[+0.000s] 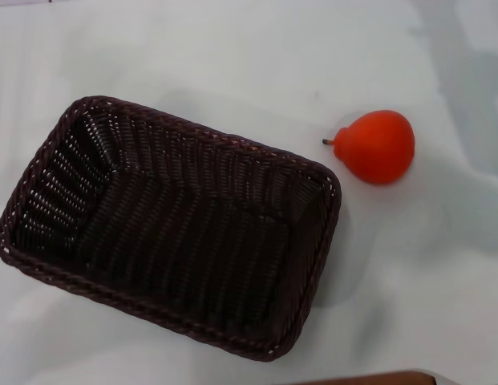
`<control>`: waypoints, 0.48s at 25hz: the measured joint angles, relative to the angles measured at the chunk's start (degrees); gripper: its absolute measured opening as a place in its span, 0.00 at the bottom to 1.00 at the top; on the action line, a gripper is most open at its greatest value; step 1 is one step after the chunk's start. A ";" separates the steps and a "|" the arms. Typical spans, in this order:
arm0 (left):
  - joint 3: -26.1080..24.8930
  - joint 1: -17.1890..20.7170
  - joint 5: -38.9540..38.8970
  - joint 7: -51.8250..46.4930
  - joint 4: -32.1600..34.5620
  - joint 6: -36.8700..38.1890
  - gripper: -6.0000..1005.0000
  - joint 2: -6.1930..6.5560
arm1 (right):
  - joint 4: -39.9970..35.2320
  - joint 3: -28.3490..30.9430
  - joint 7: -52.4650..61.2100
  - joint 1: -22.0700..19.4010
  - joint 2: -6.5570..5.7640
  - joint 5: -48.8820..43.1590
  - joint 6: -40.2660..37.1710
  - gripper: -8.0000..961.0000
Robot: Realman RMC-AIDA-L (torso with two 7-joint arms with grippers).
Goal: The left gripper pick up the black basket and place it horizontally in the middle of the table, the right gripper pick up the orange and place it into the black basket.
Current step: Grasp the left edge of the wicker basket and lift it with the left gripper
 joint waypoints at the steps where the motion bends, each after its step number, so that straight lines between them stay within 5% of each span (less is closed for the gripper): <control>1: 0.67 0.00 0.03 -0.11 -0.14 0.00 0.90 0.05 | -0.01 0.00 0.02 0.00 0.00 0.00 -0.05 0.96; 12: 5.40 0.56 0.19 -5.80 -2.90 1.79 0.88 0.64 | -0.02 -0.32 0.09 0.05 0.00 -0.31 -2.05 0.96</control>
